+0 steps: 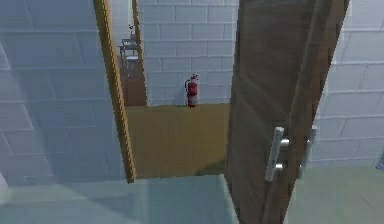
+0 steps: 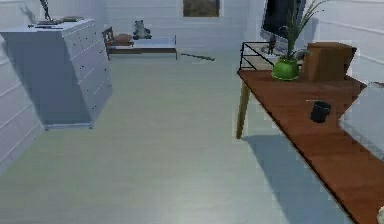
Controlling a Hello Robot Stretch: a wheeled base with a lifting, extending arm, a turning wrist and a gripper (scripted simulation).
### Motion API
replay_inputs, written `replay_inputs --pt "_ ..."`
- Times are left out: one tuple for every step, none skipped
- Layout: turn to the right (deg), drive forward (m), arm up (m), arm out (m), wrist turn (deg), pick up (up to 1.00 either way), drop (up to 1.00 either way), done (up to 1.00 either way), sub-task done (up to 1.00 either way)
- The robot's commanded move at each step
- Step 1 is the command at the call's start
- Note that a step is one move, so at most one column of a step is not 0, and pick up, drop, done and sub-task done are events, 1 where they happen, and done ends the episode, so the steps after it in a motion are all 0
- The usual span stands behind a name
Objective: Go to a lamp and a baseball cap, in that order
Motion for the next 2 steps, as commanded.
replay_inputs --pt "0.0 1.00 0.00 0.00 0.0 0.00 0.00 0.00 0.00" --pt "0.0 0.95 0.00 0.00 0.0 0.00 0.00 0.00 0.00"
